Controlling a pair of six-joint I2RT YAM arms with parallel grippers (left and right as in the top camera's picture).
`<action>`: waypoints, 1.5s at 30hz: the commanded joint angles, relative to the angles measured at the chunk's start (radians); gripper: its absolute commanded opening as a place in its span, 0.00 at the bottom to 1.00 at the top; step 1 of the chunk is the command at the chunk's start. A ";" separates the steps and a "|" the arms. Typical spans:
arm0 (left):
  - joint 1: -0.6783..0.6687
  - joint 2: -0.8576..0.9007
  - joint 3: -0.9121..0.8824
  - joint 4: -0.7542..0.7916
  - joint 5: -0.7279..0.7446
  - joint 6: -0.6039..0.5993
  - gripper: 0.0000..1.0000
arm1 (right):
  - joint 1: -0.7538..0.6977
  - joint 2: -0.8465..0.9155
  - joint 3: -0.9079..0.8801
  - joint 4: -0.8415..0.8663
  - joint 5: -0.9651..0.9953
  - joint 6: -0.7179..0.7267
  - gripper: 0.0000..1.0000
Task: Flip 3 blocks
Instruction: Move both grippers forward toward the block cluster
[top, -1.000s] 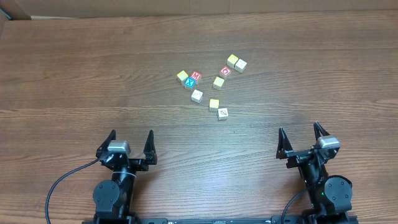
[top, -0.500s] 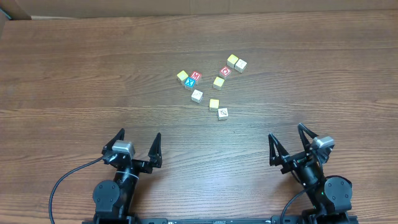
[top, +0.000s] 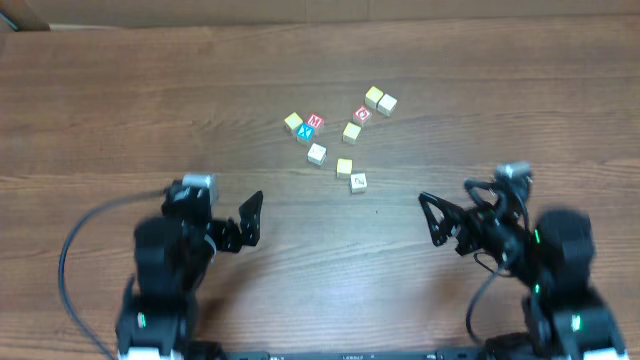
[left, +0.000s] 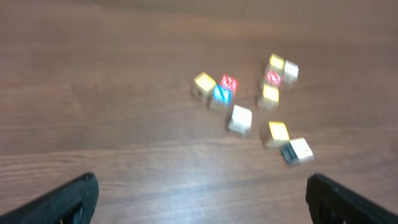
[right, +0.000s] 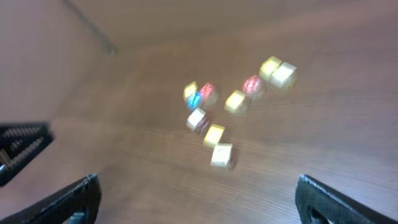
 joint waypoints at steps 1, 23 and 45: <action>-0.058 0.302 0.304 -0.179 0.028 0.010 1.00 | -0.002 0.268 0.240 -0.163 -0.105 0.000 1.00; -0.183 0.999 0.884 -0.605 -0.053 0.011 1.00 | 0.164 1.050 0.649 -0.450 0.006 -0.102 0.97; -0.183 1.011 0.883 -0.559 -0.057 -0.034 0.99 | 0.352 1.313 0.648 -0.164 0.333 -0.095 0.85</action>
